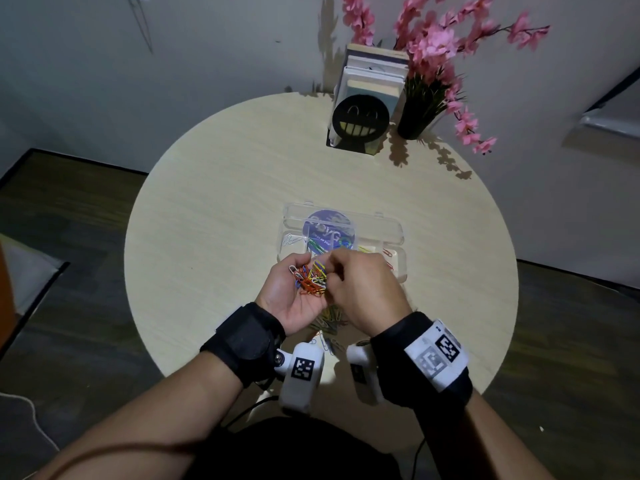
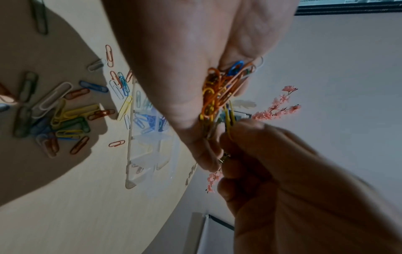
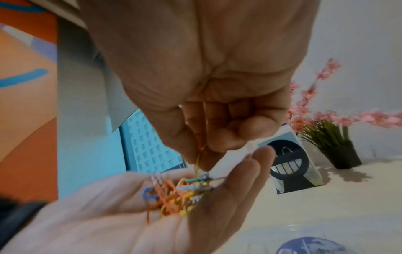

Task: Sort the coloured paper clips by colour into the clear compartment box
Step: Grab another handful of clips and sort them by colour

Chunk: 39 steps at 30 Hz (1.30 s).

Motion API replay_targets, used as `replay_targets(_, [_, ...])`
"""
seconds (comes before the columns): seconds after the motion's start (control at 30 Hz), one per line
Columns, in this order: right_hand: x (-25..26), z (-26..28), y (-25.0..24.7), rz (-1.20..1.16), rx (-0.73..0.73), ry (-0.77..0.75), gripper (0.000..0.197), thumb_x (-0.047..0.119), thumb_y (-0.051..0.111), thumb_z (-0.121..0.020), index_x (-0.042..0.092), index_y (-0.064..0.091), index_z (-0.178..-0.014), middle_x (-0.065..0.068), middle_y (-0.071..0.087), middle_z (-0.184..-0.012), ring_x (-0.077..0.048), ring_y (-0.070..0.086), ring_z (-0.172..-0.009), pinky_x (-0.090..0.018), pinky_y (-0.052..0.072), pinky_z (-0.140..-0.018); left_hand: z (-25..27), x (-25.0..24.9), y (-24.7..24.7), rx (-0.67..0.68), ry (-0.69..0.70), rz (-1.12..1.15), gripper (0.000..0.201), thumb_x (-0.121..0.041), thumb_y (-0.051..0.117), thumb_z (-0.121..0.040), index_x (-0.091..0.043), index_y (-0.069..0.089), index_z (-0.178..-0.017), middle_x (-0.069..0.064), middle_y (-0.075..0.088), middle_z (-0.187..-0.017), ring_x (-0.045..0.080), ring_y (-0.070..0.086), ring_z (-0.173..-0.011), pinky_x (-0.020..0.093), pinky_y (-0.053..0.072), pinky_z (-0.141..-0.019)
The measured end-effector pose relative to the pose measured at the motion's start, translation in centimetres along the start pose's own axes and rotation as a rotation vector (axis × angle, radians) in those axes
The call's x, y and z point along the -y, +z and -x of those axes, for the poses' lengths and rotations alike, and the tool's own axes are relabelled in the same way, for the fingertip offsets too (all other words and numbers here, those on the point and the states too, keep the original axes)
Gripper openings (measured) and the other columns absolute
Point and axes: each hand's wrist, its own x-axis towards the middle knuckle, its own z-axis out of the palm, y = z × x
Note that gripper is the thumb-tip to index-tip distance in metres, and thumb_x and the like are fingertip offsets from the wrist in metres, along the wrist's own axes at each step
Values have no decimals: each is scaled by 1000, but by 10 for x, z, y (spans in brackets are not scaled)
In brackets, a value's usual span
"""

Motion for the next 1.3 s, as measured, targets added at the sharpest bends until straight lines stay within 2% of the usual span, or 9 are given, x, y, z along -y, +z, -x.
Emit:
replay_targets(0.13, [-16,-8,-15,-408,-97,61,17,9,55,-80,23,63,-77,3,69,-74,-14,66,-69,-29,53,-69,4,-2,4,-6,-1,-6,44,-20,39,-83,7,67,-103,25,67,-103,35,70,-87,45,58,-76])
replay_targets(0.23, [-27,-9,-24,-304,-125,18,25,6,57,-82,28,65,-75,7,64,-78,2,56,-66,-10,41,-65,5,-3,7,-3,-34,-2,51,-20,39,-84,6,54,-125,27,64,-114,39,69,-91,45,59,-76])
replay_targets(0.47, [-19,-7,-9,163,1,-149,16,20,62,-83,18,69,-98,-3,55,-96,-23,57,-93,-35,47,-75,3,-4,6,-21,-22,-9,53,-22,41,-82,7,57,-123,21,60,-113,32,59,-95,45,54,-85])
replay_targets(0.6, [-15,-7,-5,218,34,-177,20,27,57,-86,18,68,-101,-4,52,-98,-25,55,-96,-35,45,-75,2,-6,2,-5,-40,-10,55,-22,40,-81,5,53,-128,21,64,-109,31,65,-90,42,56,-80])
replay_targets(0.83, [-17,-10,-3,244,156,-167,15,21,53,-89,19,64,-99,2,38,-90,-22,53,-92,-29,36,-67,0,-2,-13,-39,-68,-71,55,-22,42,-81,3,55,-128,20,60,-111,31,61,-96,45,48,-93])
replay_targets(0.97, [-20,-13,-11,185,147,-174,11,20,56,-88,15,64,-92,-4,47,-91,-24,54,-90,-36,46,-73,-3,-7,-15,-64,-34,-120,43,-23,44,-79,0,74,-100,16,65,-97,28,68,-82,43,51,-88])
replay_targets(1.07, [-22,-16,-15,157,134,-170,7,18,58,-86,14,64,-86,-5,51,-88,-25,54,-87,-39,46,-74,-4,-9,-11,-74,-27,-141,42,-24,43,-79,-1,75,-94,19,70,-92,27,70,-79,41,56,-79])
replay_targets(1.2, [-26,-16,-19,105,93,-202,21,13,56,-84,27,48,-71,0,50,-80,-19,48,-76,-32,39,-67,-6,-9,-9,-92,-32,-118,46,-23,43,-79,3,71,-104,22,66,-108,30,67,-91,41,55,-83])
replay_targets(1.3, [-27,-17,-20,140,88,-191,15,13,55,-82,23,50,-73,2,46,-79,-16,41,-74,-31,36,-65,-10,-10,-13,-110,-39,-101,52,-24,44,-80,5,60,-121,23,54,-126,33,59,-105,42,51,-90])
